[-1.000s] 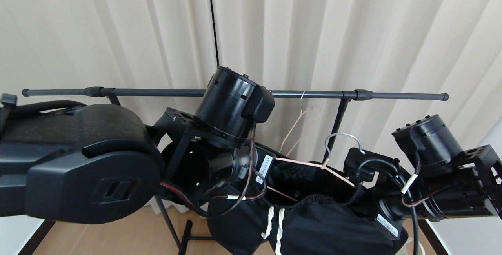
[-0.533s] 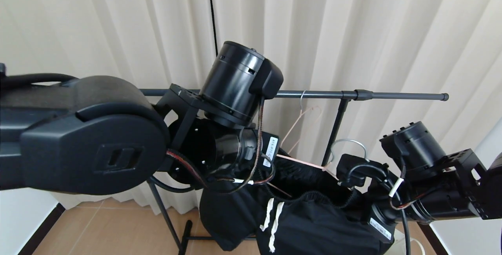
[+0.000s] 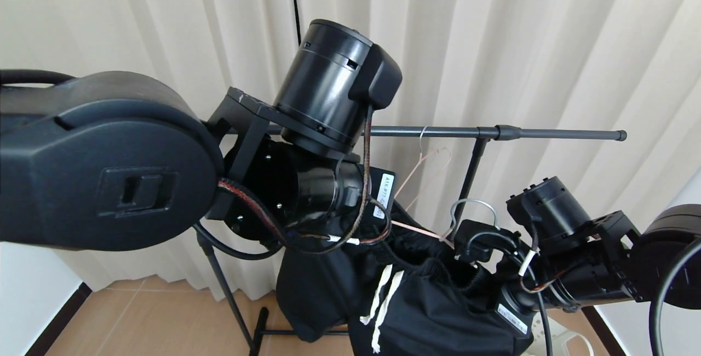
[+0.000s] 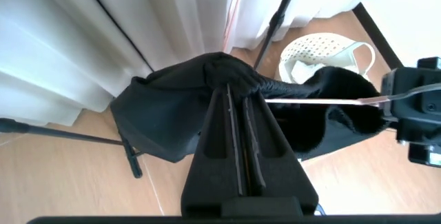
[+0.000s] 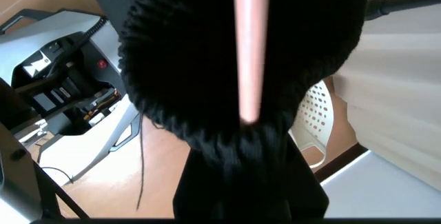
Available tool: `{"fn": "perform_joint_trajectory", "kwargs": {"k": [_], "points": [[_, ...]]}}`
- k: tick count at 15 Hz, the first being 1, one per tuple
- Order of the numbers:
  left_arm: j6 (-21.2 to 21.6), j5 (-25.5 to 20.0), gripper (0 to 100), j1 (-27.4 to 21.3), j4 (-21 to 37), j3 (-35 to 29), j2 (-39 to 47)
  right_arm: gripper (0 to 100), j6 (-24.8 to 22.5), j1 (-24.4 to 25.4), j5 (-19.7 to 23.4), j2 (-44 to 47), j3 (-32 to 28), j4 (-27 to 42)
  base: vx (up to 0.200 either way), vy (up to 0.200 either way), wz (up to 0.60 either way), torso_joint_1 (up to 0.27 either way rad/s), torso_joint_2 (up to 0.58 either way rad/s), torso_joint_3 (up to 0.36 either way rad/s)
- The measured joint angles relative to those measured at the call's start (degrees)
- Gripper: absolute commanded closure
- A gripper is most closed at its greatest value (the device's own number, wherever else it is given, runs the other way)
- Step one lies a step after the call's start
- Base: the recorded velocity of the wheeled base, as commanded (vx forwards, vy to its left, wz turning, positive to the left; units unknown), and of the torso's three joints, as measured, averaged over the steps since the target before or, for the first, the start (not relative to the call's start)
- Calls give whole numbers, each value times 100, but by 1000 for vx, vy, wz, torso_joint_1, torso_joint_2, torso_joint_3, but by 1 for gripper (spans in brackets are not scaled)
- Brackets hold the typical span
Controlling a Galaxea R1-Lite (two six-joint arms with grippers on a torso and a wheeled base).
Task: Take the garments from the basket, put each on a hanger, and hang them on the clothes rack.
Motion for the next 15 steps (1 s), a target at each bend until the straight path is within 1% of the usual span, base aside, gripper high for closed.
{"fn": "perform_joint_trajectory", "kwargs": {"k": [3,4,5,7,8,10,13,15], "points": [[9,37,100,-52,-4,154,59,100,107,37,204,-110,141,-389,0,0,0,0,0,0],[24,146,100,-59,-9,200,76,100,194,37,310,-196,238,-530,0,0,0,0,0,0],[46,228,100,-67,-9,239,91,100,396,37,460,-311,397,-747,0,0,0,0,0,0],[68,318,100,-96,-11,300,89,100,660,44,611,-483,720,-1232,0,0,0,0,0,0],[82,340,100,-140,-11,369,72,100,775,48,684,-544,902,-1556,0,0,0,0,0,0],[156,345,100,-193,-26,580,-22,100,1059,44,1007,-658,1357,-2399,0,0,0,0,0,0],[197,343,100,-221,-37,790,-215,100,1591,26,1391,-752,2008,-4003,0,0,0,0,0,0],[211,343,100,-221,-77,818,-313,100,1894,28,1525,-783,2269,-4479,0,0,0,0,0,0]]}}
